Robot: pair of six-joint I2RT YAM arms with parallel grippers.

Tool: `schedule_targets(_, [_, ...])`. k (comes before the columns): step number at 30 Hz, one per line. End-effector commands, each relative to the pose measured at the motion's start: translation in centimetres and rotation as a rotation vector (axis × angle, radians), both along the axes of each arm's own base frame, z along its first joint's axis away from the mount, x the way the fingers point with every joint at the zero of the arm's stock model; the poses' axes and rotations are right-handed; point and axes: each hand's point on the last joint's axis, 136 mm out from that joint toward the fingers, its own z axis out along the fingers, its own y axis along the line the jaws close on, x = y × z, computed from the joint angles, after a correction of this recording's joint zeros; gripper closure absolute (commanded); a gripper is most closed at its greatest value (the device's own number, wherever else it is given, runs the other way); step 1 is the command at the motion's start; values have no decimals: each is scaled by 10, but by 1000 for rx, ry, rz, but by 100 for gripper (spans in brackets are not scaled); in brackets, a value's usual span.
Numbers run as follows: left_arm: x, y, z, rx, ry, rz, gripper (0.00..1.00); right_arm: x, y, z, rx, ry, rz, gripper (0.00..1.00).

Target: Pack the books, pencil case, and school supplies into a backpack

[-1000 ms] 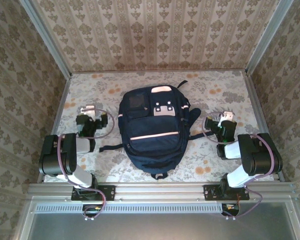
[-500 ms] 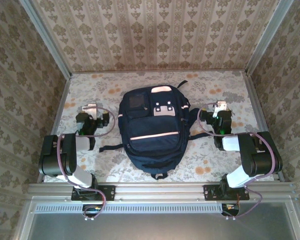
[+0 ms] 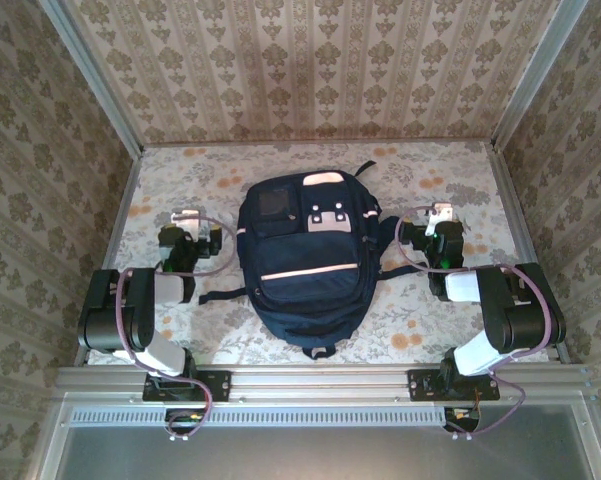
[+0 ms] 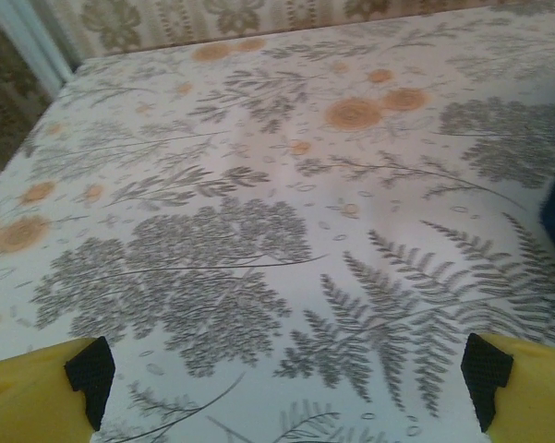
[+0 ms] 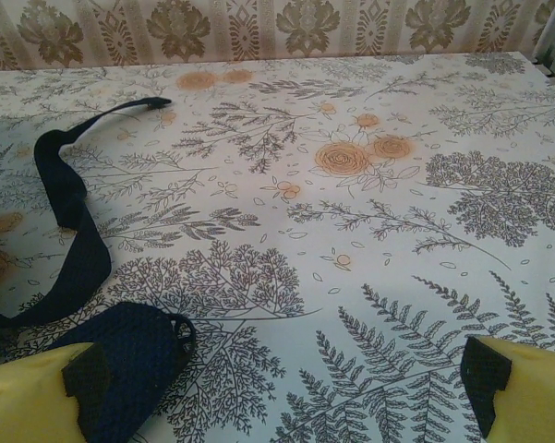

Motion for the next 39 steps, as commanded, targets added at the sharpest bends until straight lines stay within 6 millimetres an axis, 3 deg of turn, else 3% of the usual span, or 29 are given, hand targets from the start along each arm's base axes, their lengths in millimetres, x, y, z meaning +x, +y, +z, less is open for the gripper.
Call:
schedule_targets(1, [3,16,10,2,-35,96,0,0,1,5,-6,-11,15,0])
schedule_targets(39, [3,13,11,16,-41,90,0,1,1,5,-6,-11,15,1])
